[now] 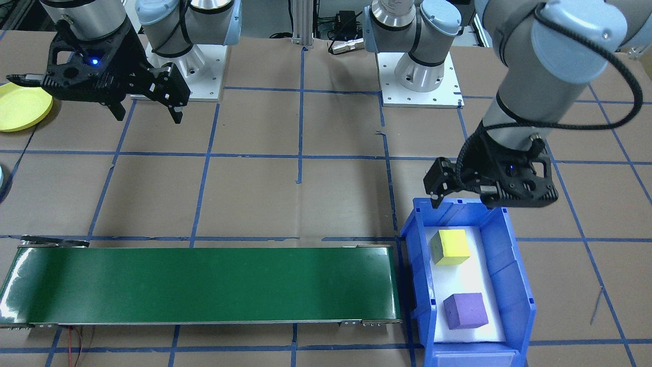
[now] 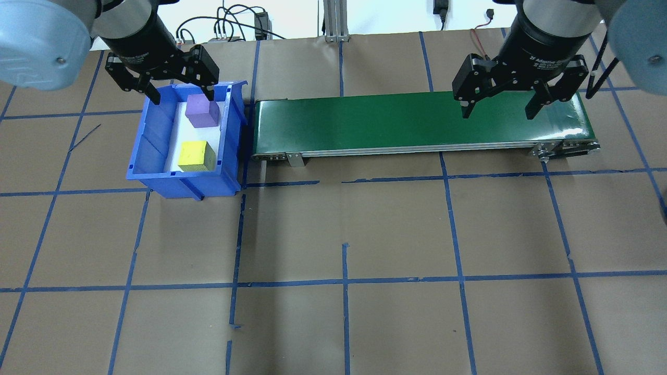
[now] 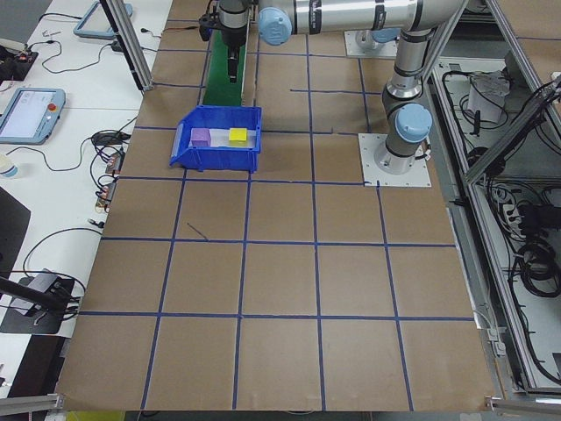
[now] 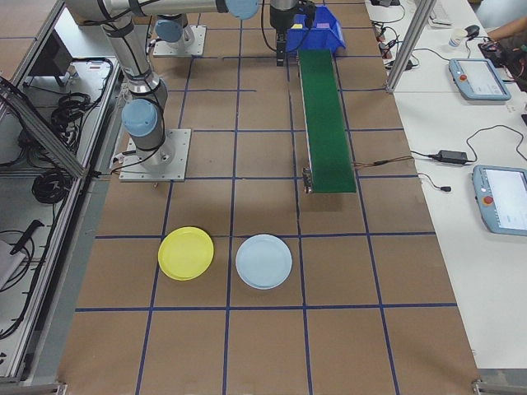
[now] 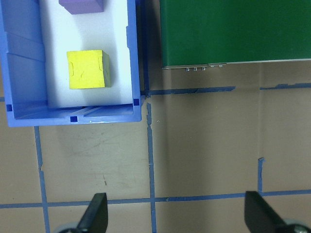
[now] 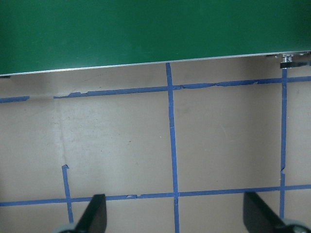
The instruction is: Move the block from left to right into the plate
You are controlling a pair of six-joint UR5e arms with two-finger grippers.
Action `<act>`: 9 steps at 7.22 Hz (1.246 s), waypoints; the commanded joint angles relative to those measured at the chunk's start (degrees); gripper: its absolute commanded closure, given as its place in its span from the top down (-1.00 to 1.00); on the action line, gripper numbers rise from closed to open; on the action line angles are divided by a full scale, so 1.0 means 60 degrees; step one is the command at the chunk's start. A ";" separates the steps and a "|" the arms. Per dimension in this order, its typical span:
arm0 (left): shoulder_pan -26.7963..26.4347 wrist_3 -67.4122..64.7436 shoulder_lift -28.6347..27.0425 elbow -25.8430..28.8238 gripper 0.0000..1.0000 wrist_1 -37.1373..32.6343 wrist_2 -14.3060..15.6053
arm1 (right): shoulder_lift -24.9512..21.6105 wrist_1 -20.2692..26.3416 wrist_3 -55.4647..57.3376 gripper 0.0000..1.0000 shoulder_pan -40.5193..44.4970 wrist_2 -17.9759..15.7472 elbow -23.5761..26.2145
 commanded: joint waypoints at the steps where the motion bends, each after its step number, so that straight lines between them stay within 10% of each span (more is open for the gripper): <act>1: 0.0479 0.0188 -0.1381 -0.0339 1.00 0.2409 -0.0010 | 0.0014 -0.0014 -0.0015 1.00 0.0000 0.0015 0.0001; 9: 0.0628 0.0247 -0.4403 0.1140 0.96 0.3460 0.0005 | 0.0015 0.0000 -0.0044 1.00 0.0000 0.0000 0.0016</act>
